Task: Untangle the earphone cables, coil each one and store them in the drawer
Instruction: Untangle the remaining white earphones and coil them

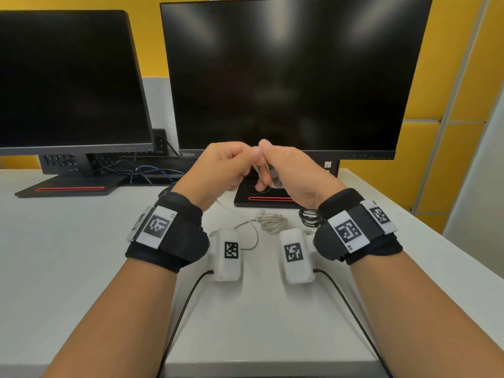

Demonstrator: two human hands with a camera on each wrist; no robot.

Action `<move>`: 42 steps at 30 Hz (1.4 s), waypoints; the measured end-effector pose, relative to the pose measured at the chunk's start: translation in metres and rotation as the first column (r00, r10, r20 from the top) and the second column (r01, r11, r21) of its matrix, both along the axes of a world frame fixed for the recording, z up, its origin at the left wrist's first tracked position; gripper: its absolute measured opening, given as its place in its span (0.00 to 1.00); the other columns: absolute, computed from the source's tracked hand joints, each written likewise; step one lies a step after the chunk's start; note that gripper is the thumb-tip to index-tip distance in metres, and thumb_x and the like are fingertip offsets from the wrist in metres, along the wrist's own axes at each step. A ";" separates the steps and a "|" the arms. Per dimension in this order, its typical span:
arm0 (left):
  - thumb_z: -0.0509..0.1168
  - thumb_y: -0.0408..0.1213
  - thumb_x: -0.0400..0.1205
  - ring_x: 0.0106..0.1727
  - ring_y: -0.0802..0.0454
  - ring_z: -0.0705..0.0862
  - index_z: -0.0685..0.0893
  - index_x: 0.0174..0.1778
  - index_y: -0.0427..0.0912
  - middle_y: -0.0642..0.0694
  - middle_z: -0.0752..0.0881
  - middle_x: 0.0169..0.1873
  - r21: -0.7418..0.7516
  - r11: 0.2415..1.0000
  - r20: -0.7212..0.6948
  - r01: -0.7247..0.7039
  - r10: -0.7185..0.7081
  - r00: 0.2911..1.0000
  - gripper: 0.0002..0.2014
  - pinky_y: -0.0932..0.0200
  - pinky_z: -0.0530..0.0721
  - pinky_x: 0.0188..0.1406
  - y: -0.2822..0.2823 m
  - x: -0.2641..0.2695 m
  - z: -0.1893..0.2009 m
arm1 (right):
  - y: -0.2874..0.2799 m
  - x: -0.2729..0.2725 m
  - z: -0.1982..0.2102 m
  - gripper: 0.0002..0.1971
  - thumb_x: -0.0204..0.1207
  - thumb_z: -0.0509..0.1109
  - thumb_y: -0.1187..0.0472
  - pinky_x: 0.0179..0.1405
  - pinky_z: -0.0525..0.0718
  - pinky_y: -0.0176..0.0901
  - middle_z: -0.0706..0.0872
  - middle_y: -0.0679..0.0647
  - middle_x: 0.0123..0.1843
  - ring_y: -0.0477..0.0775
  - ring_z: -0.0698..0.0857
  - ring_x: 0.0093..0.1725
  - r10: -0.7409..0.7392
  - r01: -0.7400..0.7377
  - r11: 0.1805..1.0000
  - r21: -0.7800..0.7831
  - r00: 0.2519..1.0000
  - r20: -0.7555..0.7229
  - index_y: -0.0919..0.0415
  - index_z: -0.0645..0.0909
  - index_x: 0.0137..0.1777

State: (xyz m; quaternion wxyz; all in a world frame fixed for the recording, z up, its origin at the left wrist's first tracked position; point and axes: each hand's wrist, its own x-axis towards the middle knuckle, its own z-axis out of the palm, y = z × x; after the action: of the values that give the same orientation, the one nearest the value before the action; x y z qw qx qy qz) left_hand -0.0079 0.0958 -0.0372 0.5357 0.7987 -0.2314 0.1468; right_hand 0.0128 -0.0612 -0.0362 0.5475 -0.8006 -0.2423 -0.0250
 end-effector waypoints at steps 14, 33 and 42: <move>0.65 0.44 0.83 0.23 0.60 0.70 0.89 0.55 0.53 0.58 0.75 0.19 0.214 0.977 -0.099 0.004 0.018 0.995 0.09 0.66 0.75 0.26 -0.003 0.002 -0.006 | -0.013 0.010 0.005 0.13 0.88 0.56 0.54 0.66 0.77 0.46 0.86 0.48 0.63 0.47 0.82 0.68 0.081 -0.072 0.773 0.631 0.997 0.015 0.55 0.78 0.64; 0.63 0.43 0.85 0.25 0.61 0.74 0.87 0.60 0.53 0.53 0.81 0.29 0.263 0.962 -0.051 -0.075 0.091 0.995 0.11 0.67 0.79 0.32 -0.002 0.005 -0.007 | -0.012 0.003 0.008 0.16 0.89 0.53 0.54 0.63 0.81 0.50 0.92 0.56 0.52 0.54 0.88 0.60 0.257 -0.180 0.751 0.635 0.966 -0.030 0.59 0.81 0.51; 0.62 0.43 0.86 0.27 0.59 0.72 0.90 0.51 0.48 0.53 0.78 0.27 0.121 0.991 -0.008 0.060 -0.059 0.998 0.11 0.68 0.76 0.29 -0.001 -0.001 -0.001 | -0.007 0.012 -0.004 0.16 0.86 0.59 0.52 0.58 0.79 0.45 0.89 0.59 0.51 0.55 0.84 0.56 -0.100 0.092 0.993 0.068 0.986 0.133 0.61 0.87 0.50</move>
State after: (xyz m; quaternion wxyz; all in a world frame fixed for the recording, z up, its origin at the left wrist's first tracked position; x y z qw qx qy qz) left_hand -0.0086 0.0950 -0.0385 0.4908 0.8228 -0.2625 0.1149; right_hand 0.0245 -0.0678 -0.0401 0.5522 -0.7905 -0.2394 -0.1134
